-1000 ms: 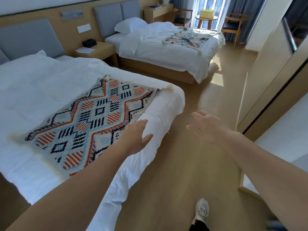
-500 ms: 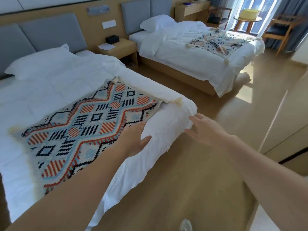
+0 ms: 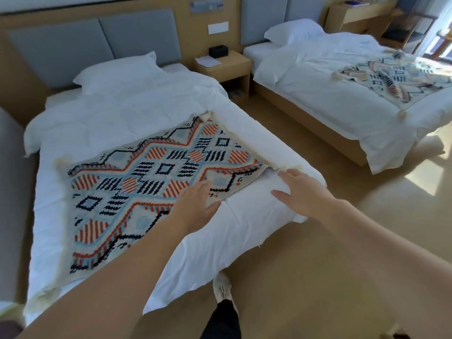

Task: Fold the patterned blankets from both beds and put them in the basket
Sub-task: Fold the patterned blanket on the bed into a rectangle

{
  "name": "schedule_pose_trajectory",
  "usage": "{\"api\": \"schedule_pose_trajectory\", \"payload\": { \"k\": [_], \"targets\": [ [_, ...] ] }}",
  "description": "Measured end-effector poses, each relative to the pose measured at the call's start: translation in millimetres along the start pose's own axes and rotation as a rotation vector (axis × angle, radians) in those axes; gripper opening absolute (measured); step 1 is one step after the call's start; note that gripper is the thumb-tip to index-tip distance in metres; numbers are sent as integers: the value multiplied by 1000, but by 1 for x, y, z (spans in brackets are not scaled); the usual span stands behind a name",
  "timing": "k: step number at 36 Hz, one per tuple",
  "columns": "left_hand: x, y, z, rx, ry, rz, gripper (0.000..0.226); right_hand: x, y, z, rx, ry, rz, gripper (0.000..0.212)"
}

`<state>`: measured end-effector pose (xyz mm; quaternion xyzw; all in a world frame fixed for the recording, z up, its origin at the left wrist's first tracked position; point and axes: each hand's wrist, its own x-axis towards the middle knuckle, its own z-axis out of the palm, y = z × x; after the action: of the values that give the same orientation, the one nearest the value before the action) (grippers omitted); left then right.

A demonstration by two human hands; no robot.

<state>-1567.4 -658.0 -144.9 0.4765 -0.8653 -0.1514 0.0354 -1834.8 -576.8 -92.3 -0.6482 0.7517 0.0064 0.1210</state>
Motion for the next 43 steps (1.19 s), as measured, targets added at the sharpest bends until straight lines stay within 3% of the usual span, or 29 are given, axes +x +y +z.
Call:
{"api": "schedule_pose_trajectory", "payload": {
  "k": [8, 26, 43],
  "targets": [
    [97, -38, -3, 19, -13, -48, 68, 98, 3, -14, -32, 20, -79, 52],
    [270, -122, -40, -15, -37, -188, 66, 323, -10, -48, -161, -81, -154, 61],
    [418, -126, -14, 39, -81, -549, 66, 547, 30, -37, -155, -248, -421, 62]
  ]
}}
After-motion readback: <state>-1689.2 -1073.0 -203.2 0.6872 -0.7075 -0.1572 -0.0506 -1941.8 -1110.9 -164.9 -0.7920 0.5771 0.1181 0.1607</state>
